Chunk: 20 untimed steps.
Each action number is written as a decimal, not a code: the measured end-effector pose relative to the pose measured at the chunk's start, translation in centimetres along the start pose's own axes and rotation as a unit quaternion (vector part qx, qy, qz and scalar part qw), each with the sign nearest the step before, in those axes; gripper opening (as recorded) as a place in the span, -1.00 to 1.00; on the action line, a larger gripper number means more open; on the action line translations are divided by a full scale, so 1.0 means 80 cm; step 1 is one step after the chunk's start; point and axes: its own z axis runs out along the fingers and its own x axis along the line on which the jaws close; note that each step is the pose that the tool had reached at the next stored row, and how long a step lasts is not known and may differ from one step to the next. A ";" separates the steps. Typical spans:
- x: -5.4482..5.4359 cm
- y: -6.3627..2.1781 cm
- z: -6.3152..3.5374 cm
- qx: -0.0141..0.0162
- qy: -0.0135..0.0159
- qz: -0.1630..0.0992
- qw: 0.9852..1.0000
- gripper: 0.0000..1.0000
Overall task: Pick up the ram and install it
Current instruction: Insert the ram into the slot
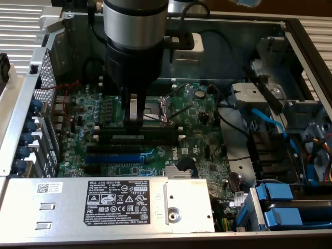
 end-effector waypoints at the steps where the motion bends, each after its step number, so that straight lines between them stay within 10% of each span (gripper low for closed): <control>1: 0.000 0.000 0.000 0.000 0.000 0.000 1.000 -0.59; 20: 0.000 0.000 -0.012 0.000 0.000 0.000 1.000 -0.59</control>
